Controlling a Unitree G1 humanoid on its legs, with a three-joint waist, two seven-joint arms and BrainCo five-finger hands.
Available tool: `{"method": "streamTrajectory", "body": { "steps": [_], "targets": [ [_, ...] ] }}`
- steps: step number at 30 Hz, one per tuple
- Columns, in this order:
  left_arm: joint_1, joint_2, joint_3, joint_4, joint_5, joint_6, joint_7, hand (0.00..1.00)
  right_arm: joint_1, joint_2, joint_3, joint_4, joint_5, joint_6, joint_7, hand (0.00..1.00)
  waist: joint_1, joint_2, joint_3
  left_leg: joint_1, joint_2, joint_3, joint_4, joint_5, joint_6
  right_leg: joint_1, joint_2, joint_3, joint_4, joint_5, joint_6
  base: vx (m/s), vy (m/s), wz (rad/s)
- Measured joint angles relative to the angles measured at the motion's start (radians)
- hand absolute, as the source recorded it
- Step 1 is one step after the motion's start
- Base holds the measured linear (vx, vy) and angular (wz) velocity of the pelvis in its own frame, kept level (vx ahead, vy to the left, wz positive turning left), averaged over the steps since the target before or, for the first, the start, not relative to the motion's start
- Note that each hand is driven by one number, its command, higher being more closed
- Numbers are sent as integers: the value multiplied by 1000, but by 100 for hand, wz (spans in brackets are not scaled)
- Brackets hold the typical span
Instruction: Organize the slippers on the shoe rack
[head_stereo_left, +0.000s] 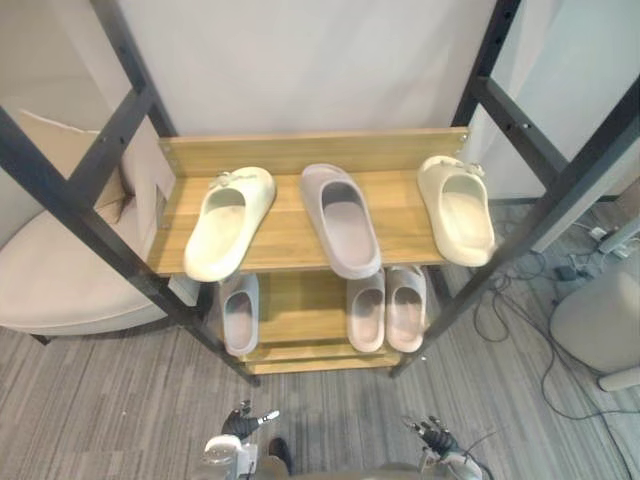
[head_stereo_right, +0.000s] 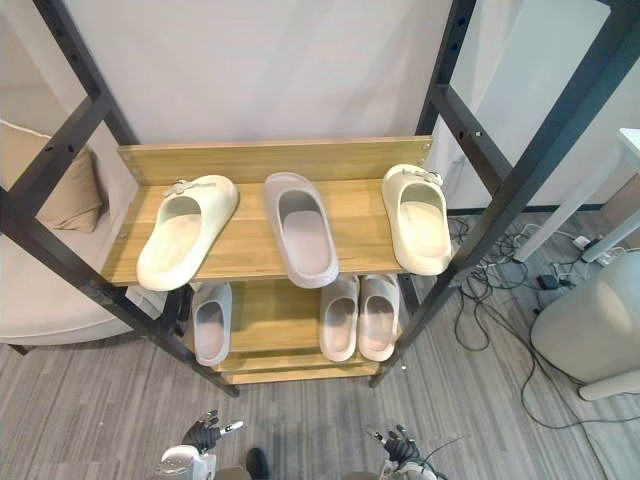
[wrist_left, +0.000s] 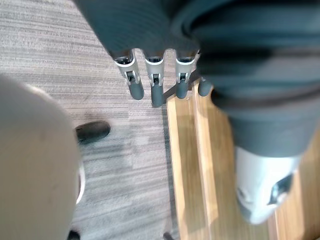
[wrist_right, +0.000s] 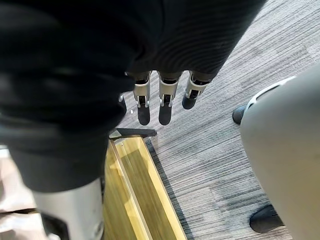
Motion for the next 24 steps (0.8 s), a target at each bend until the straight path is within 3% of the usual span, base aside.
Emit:
{"method": "streamTrajectory", "body": {
  "steps": [7, 10, 13, 19, 24],
  "targets": [
    [-3, 1, -15, 12, 19, 0, 2, 0, 16, -11, 53, -74, -55, 1, -26, 0, -9, 5, -4, 2, 7, 9, -3, 9, -10, -1, 5, 16, -5, -23, 14, -54, -33, -6],
    [0, -2, -29, 1, 39, 0, 4, 0, 143, -15, 85, -413, -132, 4, -49, 0, -12, 6, -6, -1, 11, 21, -3, 9, -10, -19, 8, 37, 5, -27, 10, -50, -11, -10],
    [5, 1, -57, -6, 47, 0, 16, 0, 204, -13, 76, -627, -235, 0, -65, 0, -29, -4, -9, -1, 10, 28, -3, 8, -10, -22, 7, 45, 5, -27, 10, -24, 7, -10],
    [1, 12, -97, -13, 61, 0, 19, 0, 279, 20, -15, -960, -378, 0, -98, 0, -40, -26, -21, 0, 11, 46, -2, 5, -9, -39, 9, 72, 18, -23, 6, 2, -2, -9],
    [0, 5, -107, -13, 68, -1, 14, 0, 297, 27, -40, -1121, -392, -12, -119, 0, -48, -26, -22, 8, 12, 52, -3, 4, -8, -38, 9, 82, 24, -21, 3, -36, 3, -6]
  ]
}}
